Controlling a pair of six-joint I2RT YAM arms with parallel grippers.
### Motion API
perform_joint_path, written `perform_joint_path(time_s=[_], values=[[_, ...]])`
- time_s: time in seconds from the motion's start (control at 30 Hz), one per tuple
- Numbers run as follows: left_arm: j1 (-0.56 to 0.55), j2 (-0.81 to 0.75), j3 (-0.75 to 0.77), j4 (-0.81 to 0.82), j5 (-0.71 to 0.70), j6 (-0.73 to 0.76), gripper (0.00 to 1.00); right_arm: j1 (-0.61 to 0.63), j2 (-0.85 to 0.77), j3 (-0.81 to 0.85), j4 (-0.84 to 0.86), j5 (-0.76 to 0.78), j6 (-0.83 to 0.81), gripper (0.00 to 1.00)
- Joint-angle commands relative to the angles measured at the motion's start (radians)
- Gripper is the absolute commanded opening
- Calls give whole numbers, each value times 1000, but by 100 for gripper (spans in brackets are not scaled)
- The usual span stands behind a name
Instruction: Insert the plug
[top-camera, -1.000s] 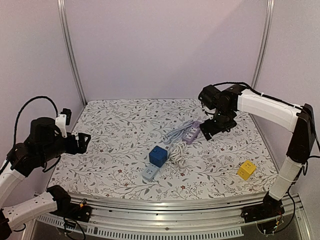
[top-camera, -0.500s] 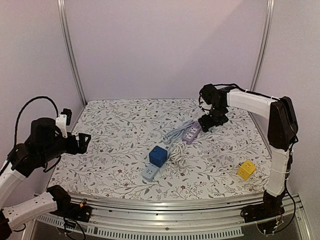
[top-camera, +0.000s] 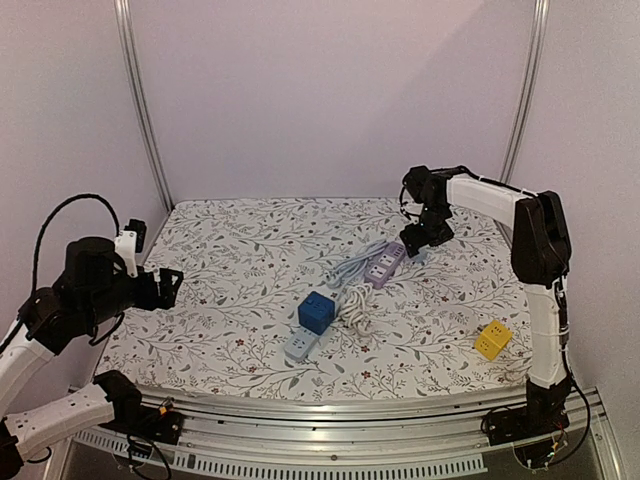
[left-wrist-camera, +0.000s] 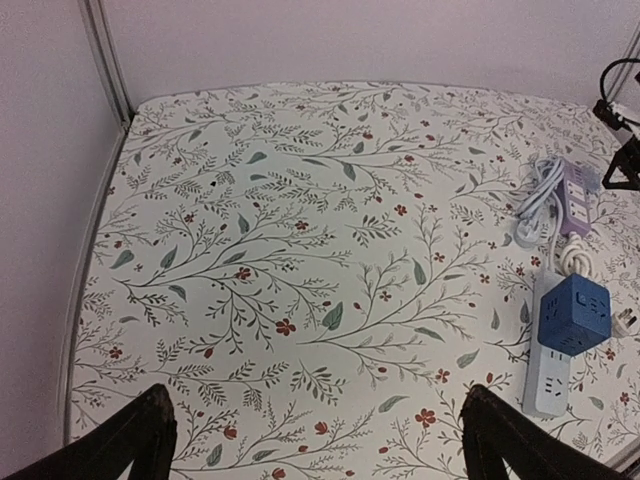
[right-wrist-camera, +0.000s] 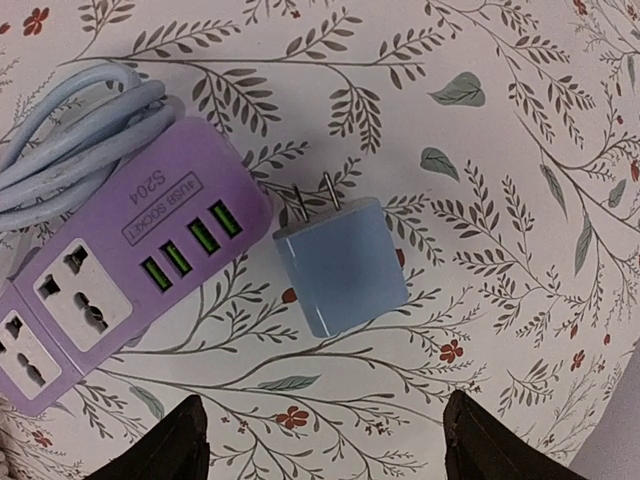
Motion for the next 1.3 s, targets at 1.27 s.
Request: perform_joint_path(time_s=[1.27], values=[[18, 53, -36, 53, 21, 29, 100, -95, 296, 302, -102, -169, -93, 69]])
